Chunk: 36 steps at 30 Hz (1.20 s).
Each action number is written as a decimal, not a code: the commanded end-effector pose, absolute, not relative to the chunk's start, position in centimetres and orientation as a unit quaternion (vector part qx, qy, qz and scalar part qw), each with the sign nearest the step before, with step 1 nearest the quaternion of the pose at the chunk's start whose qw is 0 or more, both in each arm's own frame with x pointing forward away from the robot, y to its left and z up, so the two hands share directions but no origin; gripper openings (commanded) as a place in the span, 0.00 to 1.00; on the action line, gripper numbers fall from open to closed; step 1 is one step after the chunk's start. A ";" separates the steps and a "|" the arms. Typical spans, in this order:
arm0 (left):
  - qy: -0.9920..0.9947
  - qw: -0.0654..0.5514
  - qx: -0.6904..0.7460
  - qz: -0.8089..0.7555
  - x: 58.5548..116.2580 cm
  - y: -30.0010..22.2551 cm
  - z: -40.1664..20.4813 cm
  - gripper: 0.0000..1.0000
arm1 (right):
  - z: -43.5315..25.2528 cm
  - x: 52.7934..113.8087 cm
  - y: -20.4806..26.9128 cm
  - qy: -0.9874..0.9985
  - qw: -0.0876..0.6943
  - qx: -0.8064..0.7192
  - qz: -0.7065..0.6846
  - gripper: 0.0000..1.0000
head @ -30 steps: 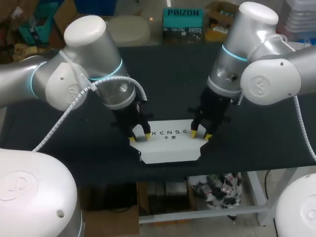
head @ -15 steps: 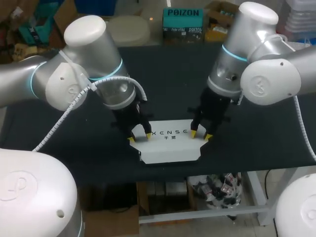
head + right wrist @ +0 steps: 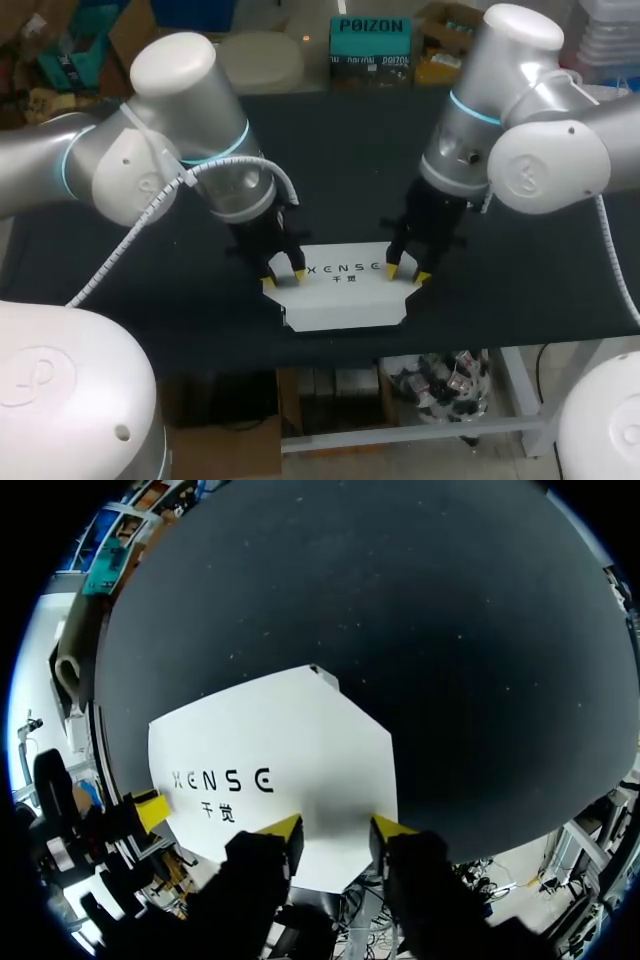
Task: Assemble the packaging by folding the flat box into shape, placing the metal phone stand inside, and closing the box properly
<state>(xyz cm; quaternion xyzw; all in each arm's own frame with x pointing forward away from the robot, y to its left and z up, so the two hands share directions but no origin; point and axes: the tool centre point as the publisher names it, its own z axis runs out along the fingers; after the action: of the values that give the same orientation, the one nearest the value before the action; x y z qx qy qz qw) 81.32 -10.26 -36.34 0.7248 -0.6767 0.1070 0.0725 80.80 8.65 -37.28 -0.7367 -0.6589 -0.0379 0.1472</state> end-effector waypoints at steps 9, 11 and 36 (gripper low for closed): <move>-0.686 0.058 0.714 0.125 80.3 -10.5 -36.6 0.47 | -38.0 80.3 8.3 -0.654 0.149 -0.739 -0.065 0.46; -0.687 0.056 0.713 0.127 80.2 -10.6 -36.6 0.47 | -38.1 80.2 8.3 -0.653 0.151 -0.739 -0.071 0.46; -0.695 0.059 0.700 0.152 79.4 -9.7 -36.6 0.55 | -38.6 80.6 9.0 -0.652 0.158 -0.733 -0.108 0.45</move>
<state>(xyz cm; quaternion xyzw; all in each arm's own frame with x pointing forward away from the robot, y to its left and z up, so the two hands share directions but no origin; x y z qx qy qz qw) 79.69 -10.24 -36.53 0.7013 -0.6952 0.1470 0.0574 80.32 8.65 -38.33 -0.7337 -0.6519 -0.1104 0.1566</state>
